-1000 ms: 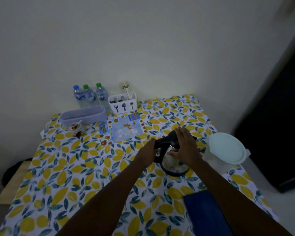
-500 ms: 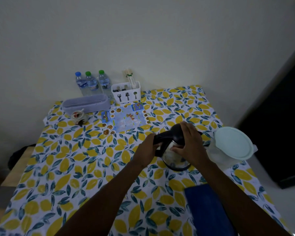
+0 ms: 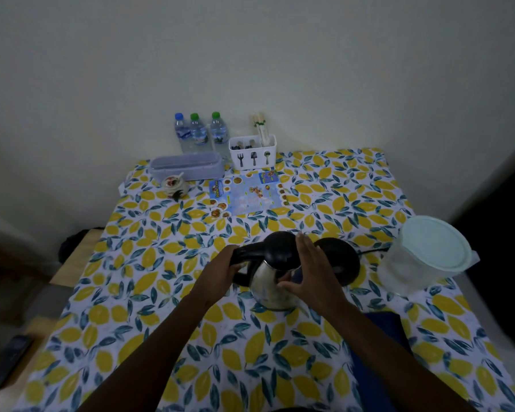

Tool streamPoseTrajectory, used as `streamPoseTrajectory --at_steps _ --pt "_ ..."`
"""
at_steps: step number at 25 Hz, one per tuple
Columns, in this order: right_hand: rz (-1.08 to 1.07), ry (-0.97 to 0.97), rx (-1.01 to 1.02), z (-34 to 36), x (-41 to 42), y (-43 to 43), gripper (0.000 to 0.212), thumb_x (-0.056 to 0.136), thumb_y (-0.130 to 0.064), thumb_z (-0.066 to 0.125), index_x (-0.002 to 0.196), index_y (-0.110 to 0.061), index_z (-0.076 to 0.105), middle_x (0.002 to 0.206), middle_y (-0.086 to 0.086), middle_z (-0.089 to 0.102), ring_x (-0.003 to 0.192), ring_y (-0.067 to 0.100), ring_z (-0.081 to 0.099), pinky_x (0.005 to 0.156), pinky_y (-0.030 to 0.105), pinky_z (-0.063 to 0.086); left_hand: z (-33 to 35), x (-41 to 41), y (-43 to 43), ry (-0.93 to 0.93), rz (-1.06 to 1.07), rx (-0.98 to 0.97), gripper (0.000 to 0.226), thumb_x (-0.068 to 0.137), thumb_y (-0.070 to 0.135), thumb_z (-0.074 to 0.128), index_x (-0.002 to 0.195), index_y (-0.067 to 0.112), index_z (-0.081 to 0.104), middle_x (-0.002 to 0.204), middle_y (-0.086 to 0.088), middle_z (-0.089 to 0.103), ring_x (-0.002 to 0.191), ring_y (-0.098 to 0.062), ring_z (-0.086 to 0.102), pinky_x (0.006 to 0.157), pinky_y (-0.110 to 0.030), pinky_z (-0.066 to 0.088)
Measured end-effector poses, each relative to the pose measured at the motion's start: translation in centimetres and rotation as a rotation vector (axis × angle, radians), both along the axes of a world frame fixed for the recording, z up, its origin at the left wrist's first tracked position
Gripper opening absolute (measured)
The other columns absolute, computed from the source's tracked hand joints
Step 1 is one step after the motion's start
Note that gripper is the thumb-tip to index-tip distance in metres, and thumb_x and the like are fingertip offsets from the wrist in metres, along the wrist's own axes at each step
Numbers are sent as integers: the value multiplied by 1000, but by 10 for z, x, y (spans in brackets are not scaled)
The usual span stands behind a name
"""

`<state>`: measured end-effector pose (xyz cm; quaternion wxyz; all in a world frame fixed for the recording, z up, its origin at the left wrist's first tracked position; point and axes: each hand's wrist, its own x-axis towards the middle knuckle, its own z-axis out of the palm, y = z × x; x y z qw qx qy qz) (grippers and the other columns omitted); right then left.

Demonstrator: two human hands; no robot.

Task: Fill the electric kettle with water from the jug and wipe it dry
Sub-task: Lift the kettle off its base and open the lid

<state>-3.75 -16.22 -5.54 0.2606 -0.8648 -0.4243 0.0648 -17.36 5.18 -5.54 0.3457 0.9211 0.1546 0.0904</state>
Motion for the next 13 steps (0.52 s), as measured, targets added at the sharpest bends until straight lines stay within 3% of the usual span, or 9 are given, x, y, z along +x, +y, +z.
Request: streamPoseTrajectory --at_steps 2,8,11,13 --pt "5 8 -36 -10 -12 5 115 75 -58 70 154 -12 1 164 3 6 150 16 1 120 32 1 -5 -15 9 16 54 -2 22 100 31 48 120 22 47 95 7 55 77 -4 55 64 -22 41" --pt "42 -92 -130 -22 -27 9 109 81 -56 66 154 -11 -2 164 5 7 151 20 5 120 37 4 -16 -28 14 9 106 -36 19 99 15 50 118 13 49 105 -7 58 90 -22 58 73 -32 43" --pt "28 -205 -193 -20 -31 9 105 82 -59 62 153 -6 5 162 10 13 150 26 12 120 49 16 -8 -21 -1 -69 140 -5 30 94 8 50 124 11 50 118 -11 56 101 -21 53 86 -31 40" --pt "14 -254 -237 -19 -33 8 101 84 -62 56 152 -3 9 161 13 17 148 30 17 116 55 24 4 -7 -17 -122 117 51 38 93 18 50 131 14 46 128 -9 52 115 -26 50 96 -39 41"
